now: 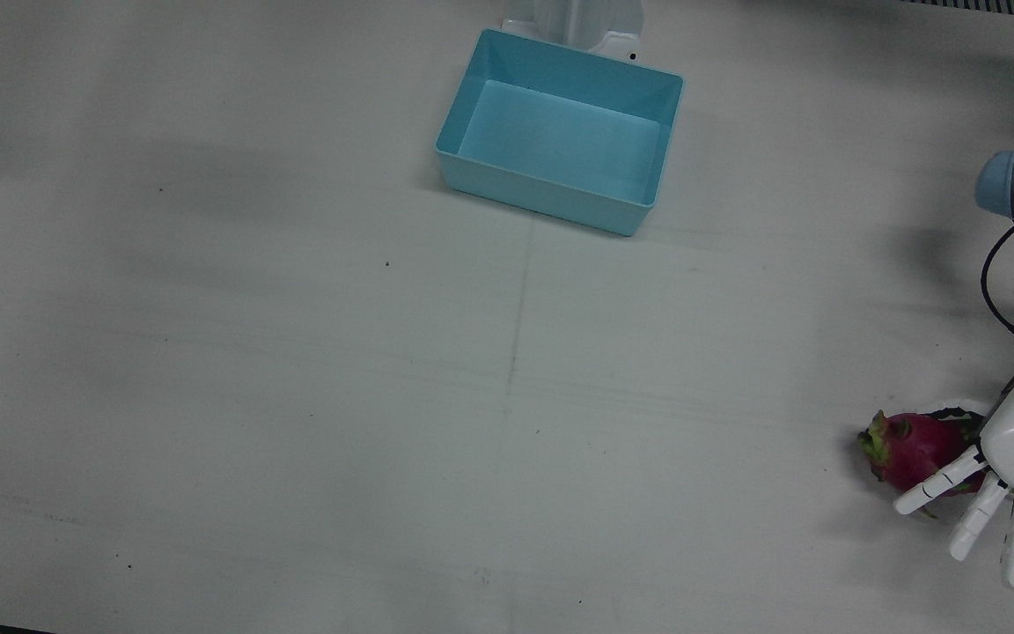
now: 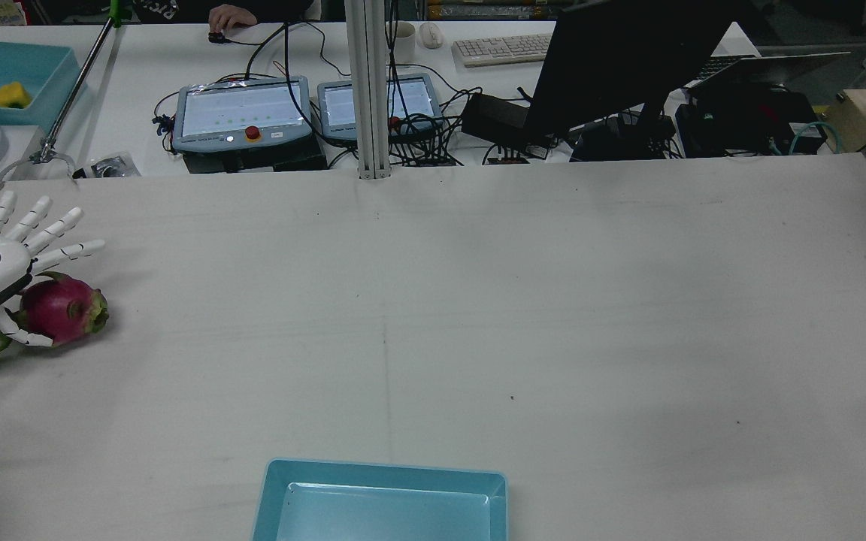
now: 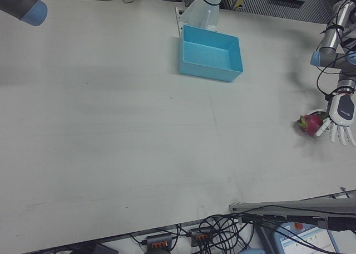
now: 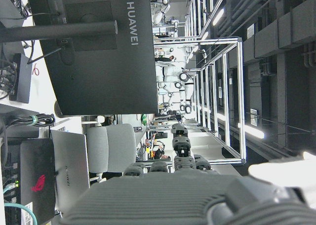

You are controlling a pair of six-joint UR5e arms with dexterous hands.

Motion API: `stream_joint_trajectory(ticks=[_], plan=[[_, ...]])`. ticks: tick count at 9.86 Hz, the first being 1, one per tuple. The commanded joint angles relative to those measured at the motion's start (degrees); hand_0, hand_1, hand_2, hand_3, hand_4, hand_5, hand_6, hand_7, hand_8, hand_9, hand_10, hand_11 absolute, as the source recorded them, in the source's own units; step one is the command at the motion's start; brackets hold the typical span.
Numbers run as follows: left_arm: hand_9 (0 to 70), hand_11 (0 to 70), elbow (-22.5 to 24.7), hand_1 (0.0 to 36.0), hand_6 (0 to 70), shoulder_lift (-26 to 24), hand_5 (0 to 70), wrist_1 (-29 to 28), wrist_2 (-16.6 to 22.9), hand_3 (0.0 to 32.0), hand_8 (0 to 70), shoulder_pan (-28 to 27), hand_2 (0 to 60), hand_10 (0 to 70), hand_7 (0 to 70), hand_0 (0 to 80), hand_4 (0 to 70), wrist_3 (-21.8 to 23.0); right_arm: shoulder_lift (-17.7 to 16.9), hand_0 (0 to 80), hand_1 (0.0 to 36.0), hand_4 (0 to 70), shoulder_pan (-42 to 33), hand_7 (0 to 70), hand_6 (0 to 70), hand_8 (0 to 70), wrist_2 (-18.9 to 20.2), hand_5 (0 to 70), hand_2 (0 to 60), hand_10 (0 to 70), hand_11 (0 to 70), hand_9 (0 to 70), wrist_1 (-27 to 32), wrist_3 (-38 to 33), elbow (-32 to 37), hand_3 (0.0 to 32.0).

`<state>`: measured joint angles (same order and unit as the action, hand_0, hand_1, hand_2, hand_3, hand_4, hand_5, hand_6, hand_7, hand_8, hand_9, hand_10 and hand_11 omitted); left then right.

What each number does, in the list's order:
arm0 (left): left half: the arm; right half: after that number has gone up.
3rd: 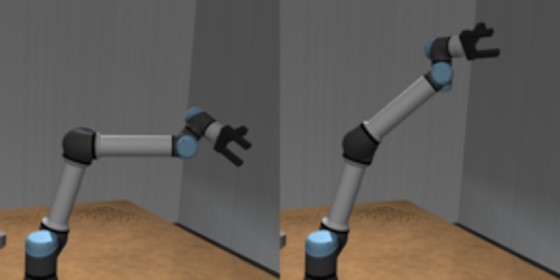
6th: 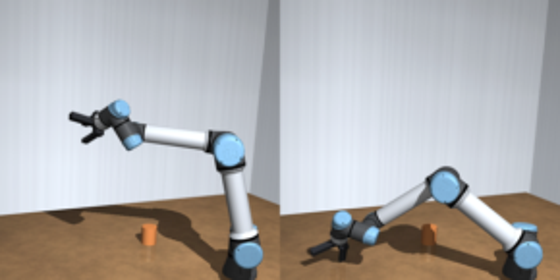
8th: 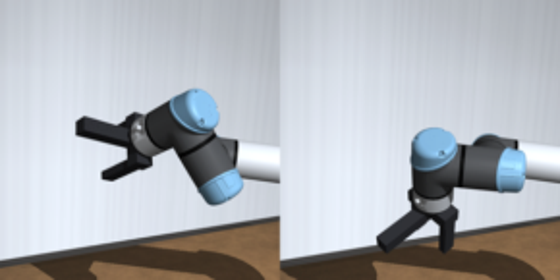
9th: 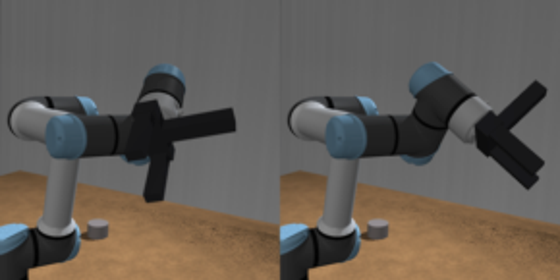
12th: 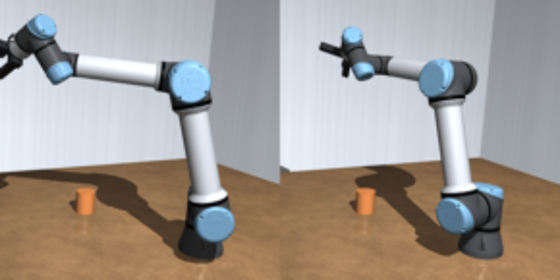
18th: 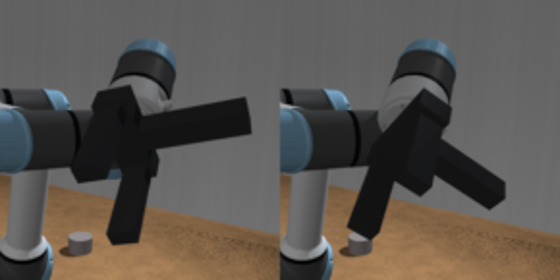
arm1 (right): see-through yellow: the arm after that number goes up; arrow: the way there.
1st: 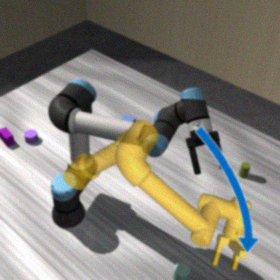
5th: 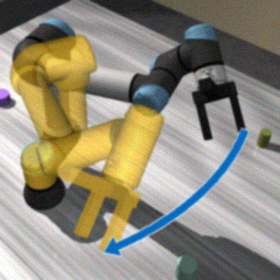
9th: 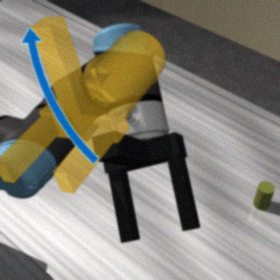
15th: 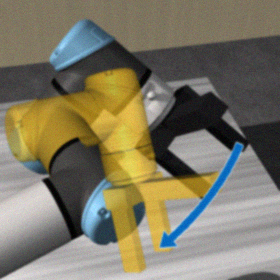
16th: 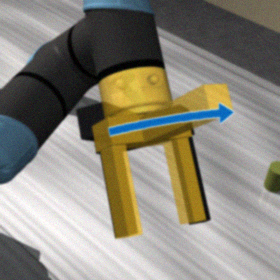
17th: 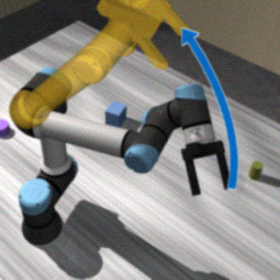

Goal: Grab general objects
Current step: 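Close the left hand's fingers around the dragon fruit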

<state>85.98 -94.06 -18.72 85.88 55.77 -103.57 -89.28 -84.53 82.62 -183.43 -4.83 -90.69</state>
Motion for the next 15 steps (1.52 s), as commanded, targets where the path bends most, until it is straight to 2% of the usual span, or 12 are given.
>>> stream_joint_trajectory(ticks=[1,3,4,5,6,7,9,10,11,13,14,15], plan=[[0.0,0.0,-2.22,29.5,0.0,-1.83,18.7,0.52,-0.44,32.0,0.0,-0.04,20.5,0.0,0.0,55.9,0.0,-1.97,-0.02,0.0,0.0,0.0,-0.02,0.0,0.0,0.0,0.00,0.0,0.0,0.0,0.0,0.0,0.00,0.00,-0.02,0.0],[0.0,0.0,-2.31,22.2,0.0,-2.09,24.2,1.31,-0.80,32.0,0.0,-0.13,14.2,0.0,0.0,50.8,0.0,-2.07,0.07,0.0,0.0,0.0,-0.02,0.0,0.0,0.0,0.00,0.0,0.0,0.0,0.0,0.0,0.00,0.00,-0.02,0.0],[0.0,0.0,-2.48,22.4,0.0,-2.61,28.3,2.01,-0.89,27.2,0.0,-0.13,14.0,0.0,0.0,51.2,0.0,-2.07,0.07,0.0,0.0,0.0,-0.02,0.0,0.0,0.0,0.00,0.0,0.0,0.0,0.0,0.0,0.00,0.00,-0.02,0.0],[0.0,0.0,-2.57,23.5,0.0,-2.71,33.2,2.19,-0.89,12.6,0.0,-0.22,14.6,0.0,0.0,52.1,0.0,-2.07,-0.02,0.0,0.0,0.0,-0.02,0.0,0.0,0.0,0.00,0.0,0.0,0.0,0.0,0.0,0.00,0.00,0.07,0.0],[0.0,0.0,-3.27,22.7,0.0,-3.05,38.3,2.45,-0.89,2.6,0.0,-1.26,13.7,0.0,0.0,52.1,1.8,-2.16,-0.02,0.0,0.0,0.0,-0.02,0.0,0.0,0.0,0.00,0.0,0.0,0.0,0.0,0.0,0.00,0.00,-0.01,0.0],[0.0,0.0,-4.23,22.7,0.0,-4.10,42.2,2.98,-0.97,0.0,0.0,-1.53,14.4,0.0,0.0,52.1,5.4,-2.16,0.07,0.0,0.0,0.0,-0.02,0.0,0.0,0.0,0.00,0.0,0.0,0.0,0.0,0.0,0.00,0.00,-0.02,0.0],[0.0,0.0,-4.33,24.6,0.0,-4.29,50.2,3.16,-1.24,0.0,0.0,-1.71,17.5,0.0,0.1,53.7,13.0,-2.16,-0.02,0.0,0.0,0.0,0.07,0.0,0.0,0.0,0.00,0.0,0.0,0.0,0.0,0.0,0.00,0.00,-0.02,0.0],[0.0,0.0,-3.90,26.3,0.0,-4.29,54.8,3.33,-1.76,0.0,0.0,-1.71,19.2,0.0,0.2,55.0,15.8,-2.16,-0.02,0.0,0.0,0.0,-0.02,0.0,0.0,0.0,0.00,0.0,0.0,0.0,0.0,0.0,0.00,0.00,-0.02,0.0],[0.0,0.0,-3.28,26.3,0.0,-4.29,58.0,3.51,-1.77,0.0,0.0,-1.63,19.2,0.0,0.0,55.1,16.8,-2.07,0.07,0.0,0.0,0.0,-0.02,0.0,0.0,0.0,0.00,0.0,0.0,0.0,0.0,0.0,0.00,0.00,-0.02,0.0],[0.0,0.0,-2.40,25.4,0.0,-4.11,68.3,3.69,-1.77,0.0,0.0,-1.63,21.6,0.0,0.0,54.8,30.9,-2.07,-0.02,0.0,0.0,0.0,-0.02,0.0,0.0,0.0,0.00,0.0,0.0,0.0,0.0,0.0,0.00,0.00,-0.02,0.0],[0.0,0.0,-2.05,25.1,0.0,-4.03,69.6,3.77,-1.68,0.0,0.0,-1.63,26.2,0.0,0.0,54.1,36.6,-1.81,-0.02,0.0,0.0,0.0,-0.02,0.0,0.0,0.0,0.00,0.0,0.0,0.0,0.0,0.0,0.00,0.00,-0.02,0.0],[0.0,0.0,-1.26,27.7,0.0,-3.94,69.0,4.38,-1.68,0.0,0.0,-1.63,45.4,0.0,0.0,51.8,38.8,-1.29,-0.02,0.0,0.0,0.0,-0.02,0.0,0.0,0.0,0.00,0.0,0.0,0.0,0.0,0.0,0.00,0.00,-0.02,0.0]])
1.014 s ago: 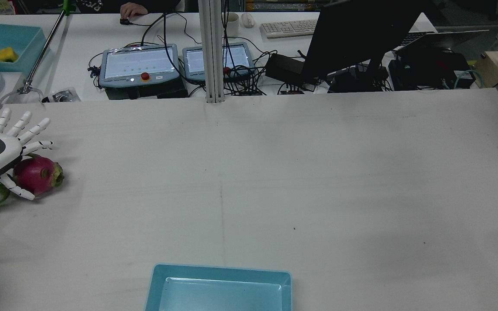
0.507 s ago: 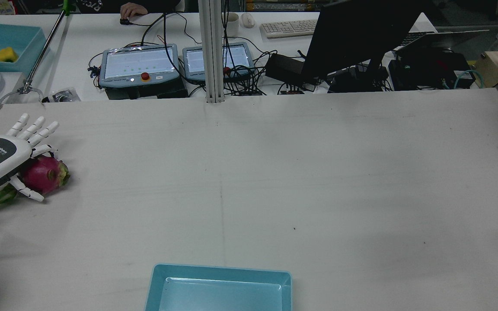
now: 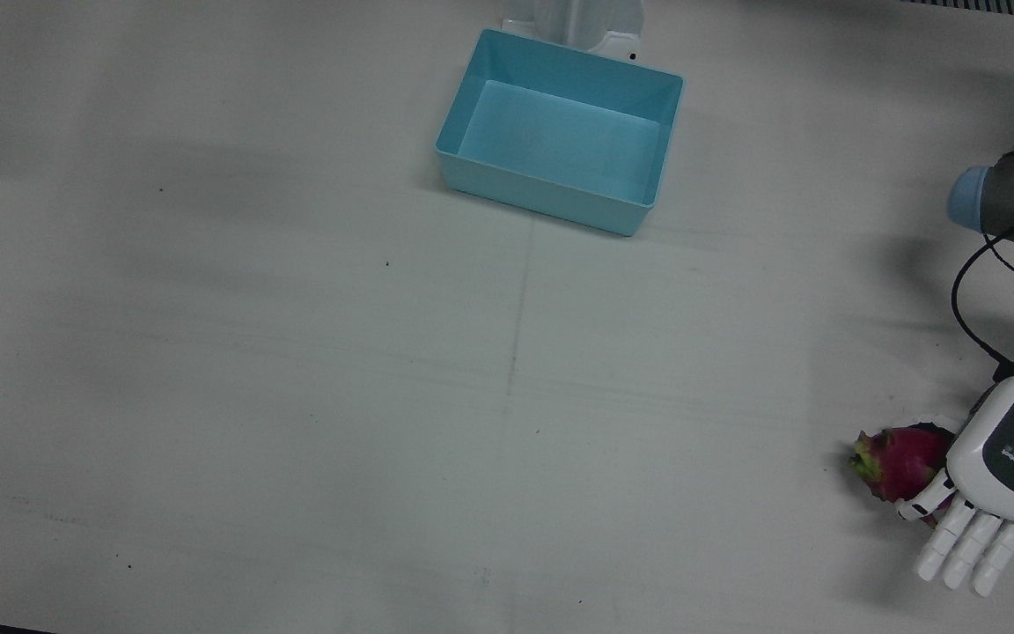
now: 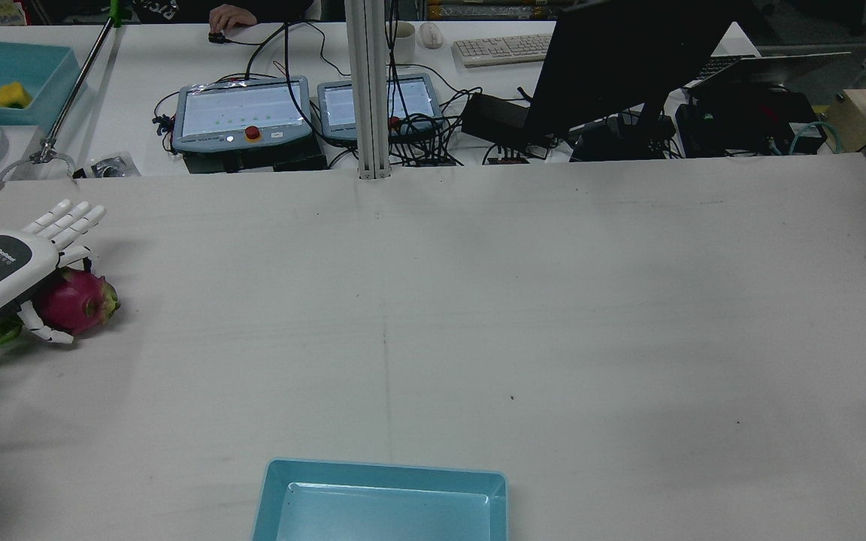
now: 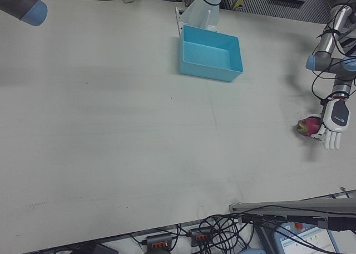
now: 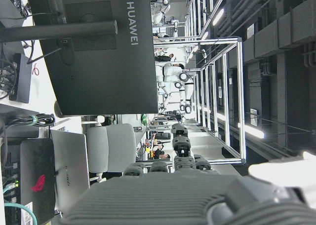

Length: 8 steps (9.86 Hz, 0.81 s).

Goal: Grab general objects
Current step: 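Close the left hand's fingers around the dragon fruit, then lift the dragon fruit with the left hand and carry it toward the tray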

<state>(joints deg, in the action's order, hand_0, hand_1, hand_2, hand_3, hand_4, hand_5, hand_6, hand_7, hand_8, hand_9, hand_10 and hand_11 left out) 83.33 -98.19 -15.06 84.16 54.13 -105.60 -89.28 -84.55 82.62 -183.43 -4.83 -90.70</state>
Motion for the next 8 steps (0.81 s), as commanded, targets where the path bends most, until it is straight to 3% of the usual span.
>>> stream_joint_trajectory(ticks=[1,3,5,8], plan=[[0.0,0.0,2.96,31.9,0.0,0.37,66.1,1.78,0.04,0.0,0.0,0.10,60.0,0.0,0.2,51.5,40.2,1.27,-0.02,0.0,0.0,0.0,0.00,0.0,0.0,0.0,0.00,0.0,0.0,0.0,0.0,0.0,-0.09,0.00,0.00,0.0],[0.0,0.0,7.52,36.0,0.0,0.46,62.5,5.64,0.39,0.0,0.0,0.10,60.0,0.0,2.7,49.5,41.4,6.33,-0.02,0.0,0.0,0.0,0.00,0.0,0.0,0.0,0.00,0.0,0.0,0.0,0.0,0.0,0.00,0.00,0.00,0.0],[0.0,0.0,13.58,36.0,0.0,0.55,69.9,10.55,0.74,0.0,0.0,0.19,60.0,0.0,4.4,47.7,43.1,9.79,-0.02,0.0,0.0,0.0,0.00,0.0,0.0,0.0,0.00,0.0,0.0,0.0,0.0,0.0,0.00,0.00,0.00,0.0],[0.0,0.0,19.66,36.0,0.0,0.20,70.0,15.41,6.69,0.0,0.0,0.19,60.0,0.0,6.7,48.0,42.2,20.22,-0.02,0.0,0.0,0.0,0.00,0.0,0.0,0.0,0.00,0.0,0.0,0.0,0.0,0.0,0.00,0.00,0.00,0.0]])
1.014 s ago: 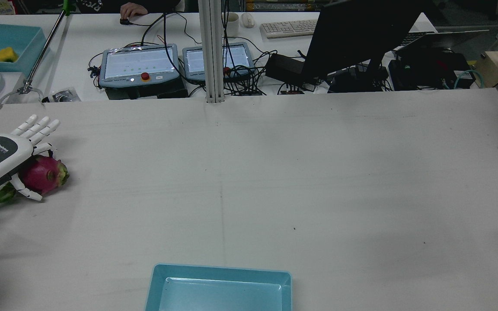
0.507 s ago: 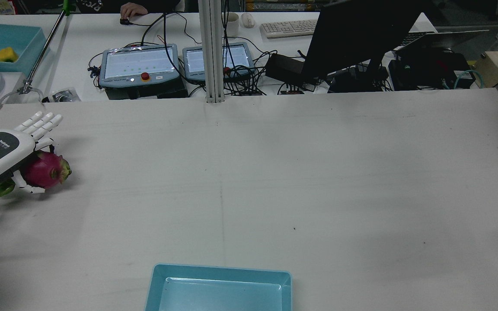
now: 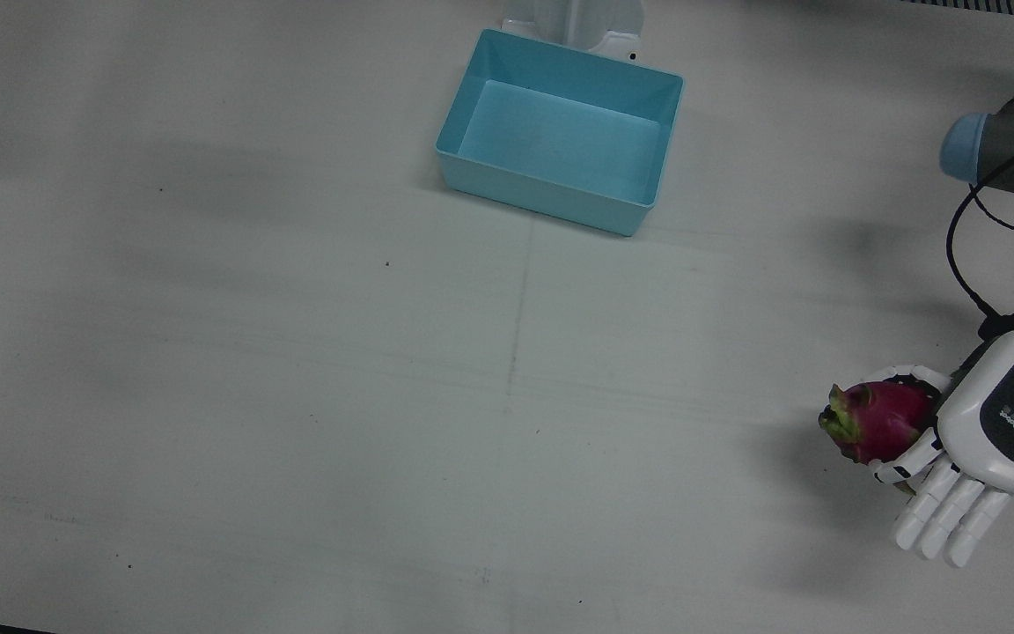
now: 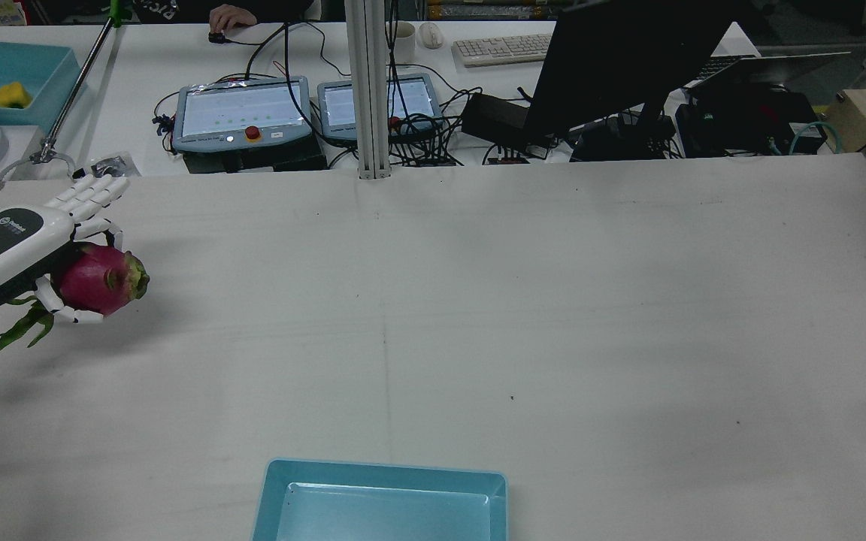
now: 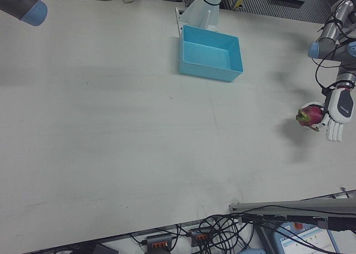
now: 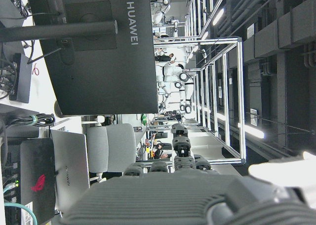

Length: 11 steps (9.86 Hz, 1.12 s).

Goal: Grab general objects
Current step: 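Lift the dragon fruit with the left hand and carry it toward the tray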

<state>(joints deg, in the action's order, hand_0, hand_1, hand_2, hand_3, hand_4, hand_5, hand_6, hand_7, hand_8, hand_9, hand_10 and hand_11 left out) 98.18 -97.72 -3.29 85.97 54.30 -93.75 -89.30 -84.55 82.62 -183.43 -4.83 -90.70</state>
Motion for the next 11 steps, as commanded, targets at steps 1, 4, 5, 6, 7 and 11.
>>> stream_joint_trajectory(ticks=[1,4,5,6,7,11], plan=[[0.1,0.0,5.96,36.0,0.0,-0.81,68.7,4.77,9.26,0.0,0.0,-0.16,60.0,0.0,7.5,48.6,42.6,11.20,0.00,0.0,0.0,0.0,0.00,0.0,0.0,0.0,0.00,0.0,0.0,0.0,0.0,0.0,0.00,0.00,0.00,0.0],[0.8,0.0,11.49,36.0,0.0,-3.88,70.0,15.48,16.58,0.0,0.0,-0.34,60.0,0.0,11.1,50.4,51.1,16.47,0.00,0.0,0.0,0.0,0.00,0.0,0.0,0.0,0.00,0.0,0.0,0.0,0.0,0.0,0.00,0.00,0.00,0.0],[1.1,0.0,13.07,36.0,0.4,-3.89,70.0,16.98,18.60,0.0,0.0,-0.34,60.0,0.0,12.9,51.7,54.6,20.15,0.09,0.0,0.0,0.0,0.00,0.0,0.0,0.0,0.00,0.0,0.0,0.0,0.0,0.0,0.00,0.00,0.00,0.0],[1.4,0.0,14.39,36.0,1.3,-3.97,70.0,18.30,19.93,0.0,0.0,-0.42,60.0,0.0,14.2,53.0,58.6,22.89,0.00,0.0,0.0,0.0,0.00,0.0,0.0,0.0,0.00,0.0,0.0,0.0,0.0,0.0,0.00,0.00,0.00,0.0],[1.5,0.0,15.01,36.0,1.6,-4.50,70.0,19.62,20.12,0.0,0.0,-0.60,60.0,0.0,14.8,54.8,64.0,26.92,0.09,0.0,0.0,0.0,0.00,0.0,0.0,0.0,0.00,0.0,0.0,0.0,0.0,0.0,0.00,0.00,0.00,0.0],[2.4,0.0,18.42,36.0,3.2,-6.70,70.0,19.97,24.60,0.0,0.0,-3.49,60.0,0.0,19.2,56.3,70.0,38.99,0.00,0.0,0.0,0.0,0.00,0.0,0.0,0.0,0.00,0.0,0.0,0.0,0.0,0.0,0.00,0.00,0.00,0.0]])
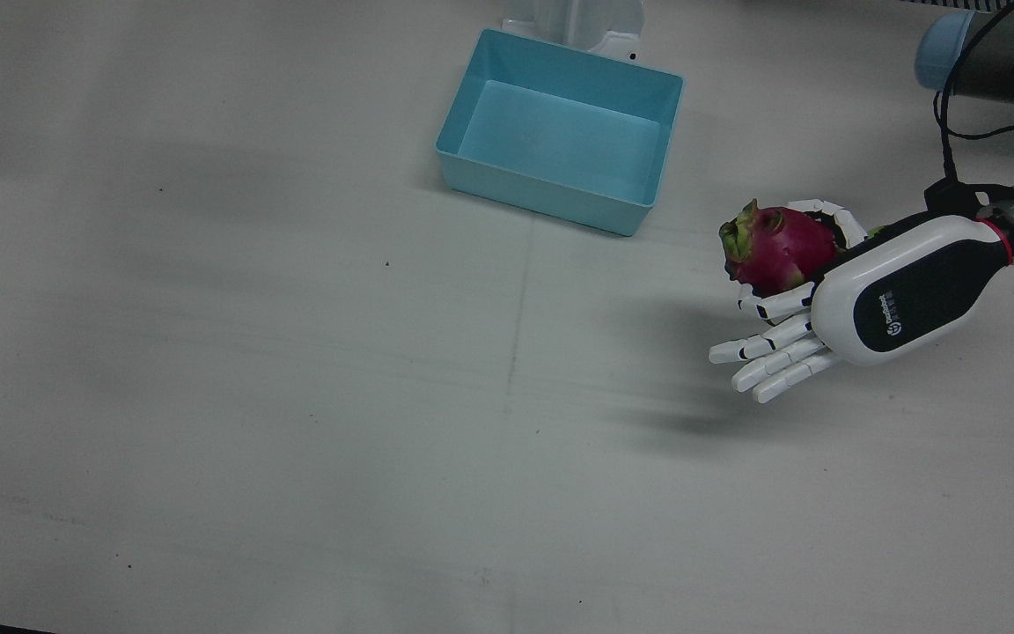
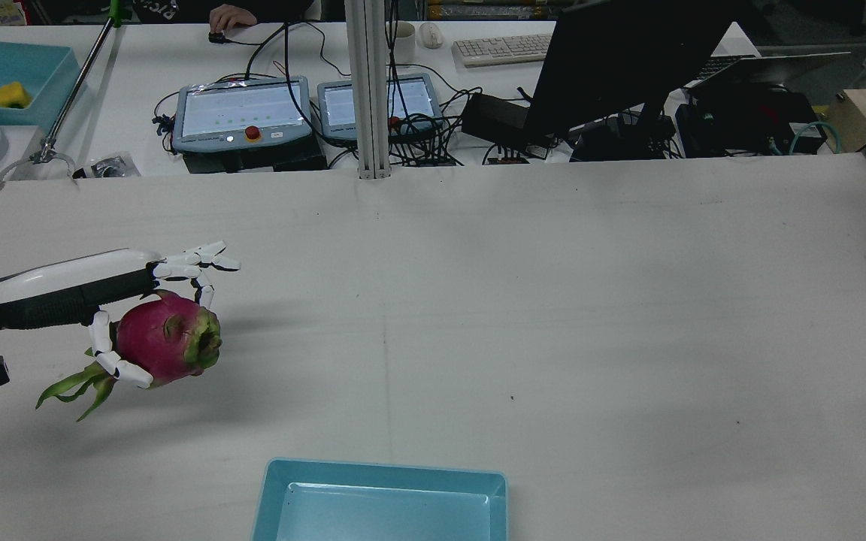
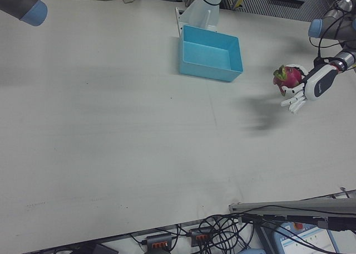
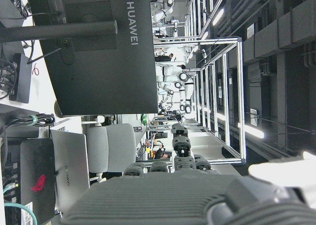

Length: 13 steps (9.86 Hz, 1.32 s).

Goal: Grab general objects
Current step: 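Lift the dragon fruit with the left hand and carry it toward the tray, then lower the dragon fruit into the light-blue tray with the left hand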

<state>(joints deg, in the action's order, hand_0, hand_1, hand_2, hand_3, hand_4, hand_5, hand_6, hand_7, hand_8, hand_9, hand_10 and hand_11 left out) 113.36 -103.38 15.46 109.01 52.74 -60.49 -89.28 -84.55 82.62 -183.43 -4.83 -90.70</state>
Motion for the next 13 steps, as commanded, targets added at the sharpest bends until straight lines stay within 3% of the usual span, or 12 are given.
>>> stream_joint_trajectory(ticks=[1,3,5,7,8,11,12,13], plan=[[2.7,0.0,4.06,36.0,4.8,-1.99,70.0,3.07,1.12,0.0,0.0,-4.28,60.0,0.0,20.5,57.5,70.0,5.90,-0.02,0.0,0.0,0.0,0.00,0.0,0.0,0.0,0.00,0.0,0.0,0.0,0.0,0.0,0.00,0.00,0.00,0.0],[2.9,0.0,4.15,36.0,6.2,-4.89,70.0,5.54,0.33,0.0,0.2,-9.20,60.0,0.0,21.8,58.6,70.0,5.82,-0.02,0.0,0.0,0.0,0.00,0.0,0.0,0.0,0.00,0.0,0.0,0.0,0.0,0.0,0.00,0.00,0.00,0.0],[3.1,0.0,4.15,36.0,6.5,-6.74,70.0,7.39,-3.26,0.0,0.3,-15.35,60.0,0.0,22.9,59.0,70.0,5.82,-0.02,0.0,0.0,0.0,0.00,0.0,0.0,0.0,0.00,0.0,0.0,0.0,0.0,0.0,0.00,0.00,0.00,0.0],[3.3,0.0,4.15,36.0,6.6,-12.77,70.0,13.25,-7.57,0.0,0.3,-22.56,60.0,0.0,23.6,59.9,70.0,5.64,-0.02,0.0,0.0,0.0,0.00,0.0,0.0,0.0,0.00,0.0,0.0,0.0,0.0,0.0,0.00,0.00,0.00,0.0],[3.2,0.0,4.07,36.0,6.2,-15.33,70.0,15.11,-7.67,0.0,0.2,-24.85,60.0,0.0,23.2,59.2,70.0,5.64,-0.02,0.0,0.0,0.0,0.00,0.0,0.0,0.0,0.00,0.0,0.0,0.0,0.0,0.0,0.00,0.00,0.00,0.0],[3.1,0.0,3.54,35.0,5.3,-15.88,70.0,15.83,-7.50,0.0,0.1,-27.51,60.0,0.0,22.5,57.5,70.0,5.82,-0.02,0.0,0.0,0.0,0.00,0.0,0.0,0.0,0.00,0.0,0.0,0.0,0.0,0.0,0.00,0.00,0.00,0.0],[1.8,0.0,2.93,24.6,0.6,-15.19,69.9,14.27,-7.41,0.0,0.0,-29.43,24.6,0.0,16.2,55.1,43.7,5.73,-0.02,0.0,0.0,0.0,0.00,0.0,0.0,0.0,0.00,0.0,0.0,0.0,0.0,0.0,0.00,0.00,0.00,0.0],[0.1,0.0,2.32,17.9,0.0,-15.09,20.2,13.03,-7.49,0.2,0.0,-30.05,0.5,0.0,6.7,51.5,5.3,5.29,-0.02,0.0,0.0,0.0,0.00,0.0,0.0,0.0,0.00,0.0,0.0,0.0,0.0,0.0,0.00,0.00,0.00,0.0]])
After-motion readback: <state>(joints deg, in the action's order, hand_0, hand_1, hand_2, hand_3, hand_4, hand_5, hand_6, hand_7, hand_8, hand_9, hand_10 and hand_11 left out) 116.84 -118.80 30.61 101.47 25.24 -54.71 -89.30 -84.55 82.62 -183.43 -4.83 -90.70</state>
